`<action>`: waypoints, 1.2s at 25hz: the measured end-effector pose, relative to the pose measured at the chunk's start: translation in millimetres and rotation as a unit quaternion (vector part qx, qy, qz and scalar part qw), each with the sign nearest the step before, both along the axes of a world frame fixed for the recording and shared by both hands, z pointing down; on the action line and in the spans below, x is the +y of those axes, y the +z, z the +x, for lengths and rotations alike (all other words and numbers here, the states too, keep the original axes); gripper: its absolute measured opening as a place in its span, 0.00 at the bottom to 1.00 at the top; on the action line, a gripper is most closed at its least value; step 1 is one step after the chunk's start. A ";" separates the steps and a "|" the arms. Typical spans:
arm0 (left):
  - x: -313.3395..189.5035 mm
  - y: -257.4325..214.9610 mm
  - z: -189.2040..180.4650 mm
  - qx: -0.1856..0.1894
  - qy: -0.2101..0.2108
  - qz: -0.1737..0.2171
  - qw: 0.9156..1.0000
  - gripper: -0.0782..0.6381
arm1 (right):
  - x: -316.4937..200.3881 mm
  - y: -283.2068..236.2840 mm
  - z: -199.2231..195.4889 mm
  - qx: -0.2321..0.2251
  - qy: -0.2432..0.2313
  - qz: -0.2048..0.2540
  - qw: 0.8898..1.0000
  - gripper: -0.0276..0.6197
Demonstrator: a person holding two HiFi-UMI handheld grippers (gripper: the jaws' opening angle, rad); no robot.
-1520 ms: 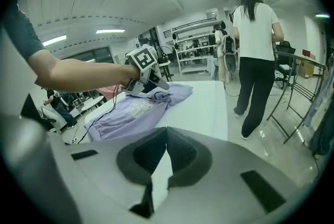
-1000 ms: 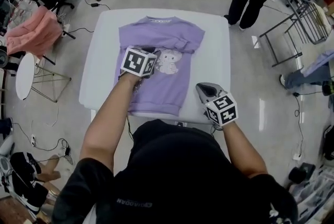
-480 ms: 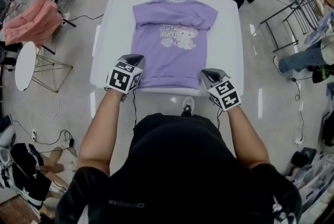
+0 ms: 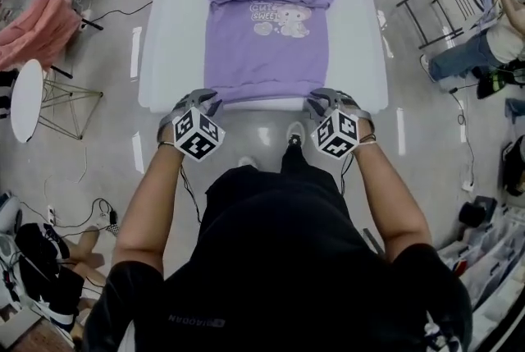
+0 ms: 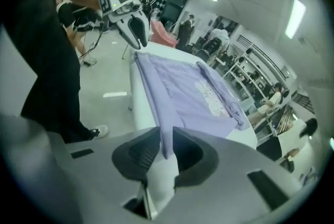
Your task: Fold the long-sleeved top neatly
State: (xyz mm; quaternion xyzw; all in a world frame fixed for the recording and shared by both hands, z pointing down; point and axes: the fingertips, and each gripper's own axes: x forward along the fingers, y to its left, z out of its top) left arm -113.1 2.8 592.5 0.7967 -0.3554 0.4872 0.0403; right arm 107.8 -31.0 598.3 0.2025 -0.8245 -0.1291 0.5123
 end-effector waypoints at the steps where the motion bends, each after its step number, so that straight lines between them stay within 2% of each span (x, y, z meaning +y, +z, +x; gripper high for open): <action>1: 5.2 7.5 -0.6 -0.015 0.017 -0.005 1.000 0.25 | 1.7 6.3 2.8 0.021 -0.010 0.005 1.000 0.18; 9: 13.0 34.6 -12.4 -0.088 0.077 -0.018 0.993 0.31 | -5.9 28.7 30.9 0.115 -0.053 0.035 0.991 0.23; 11: 13.0 37.4 -10.9 -0.095 0.084 -0.022 0.992 0.31 | -5.6 29.4 35.4 0.132 -0.067 0.041 0.988 0.23; 14: 10.3 42.0 -14.9 -0.103 0.071 -0.024 0.992 0.31 | -6.3 30.2 34.5 0.134 -0.074 0.044 0.987 0.23; 21: 8.8 44.7 -17.7 -0.091 0.064 -0.023 0.994 0.30 | -8.0 39.4 32.7 0.140 -0.109 0.058 0.983 0.14; 24: 11.3 44.8 -13.8 -0.087 0.060 -0.023 0.994 0.25 | -5.8 39.5 32.9 0.128 -0.114 0.062 0.983 0.09; 25: 10.0 44.5 -14.3 -0.087 0.056 -0.020 0.994 0.18 | -5.2 38.3 31.0 0.120 -0.113 0.060 0.985 0.08; 26: 8.0 44.0 -15.8 -0.086 0.050 -0.017 0.995 0.16 | -5.0 36.1 28.9 0.106 -0.105 0.053 0.987 0.07; 28: 4.9 42.0 -19.7 -0.079 0.032 -0.016 0.996 0.16 | -5.0 26.6 28.2 0.056 -0.058 0.024 0.996 0.07; 30: 4.3 37.5 -23.2 -0.070 0.013 -0.012 0.997 0.15 | -4.1 12.0 35.3 -0.023 0.027 -0.021 0.999 0.07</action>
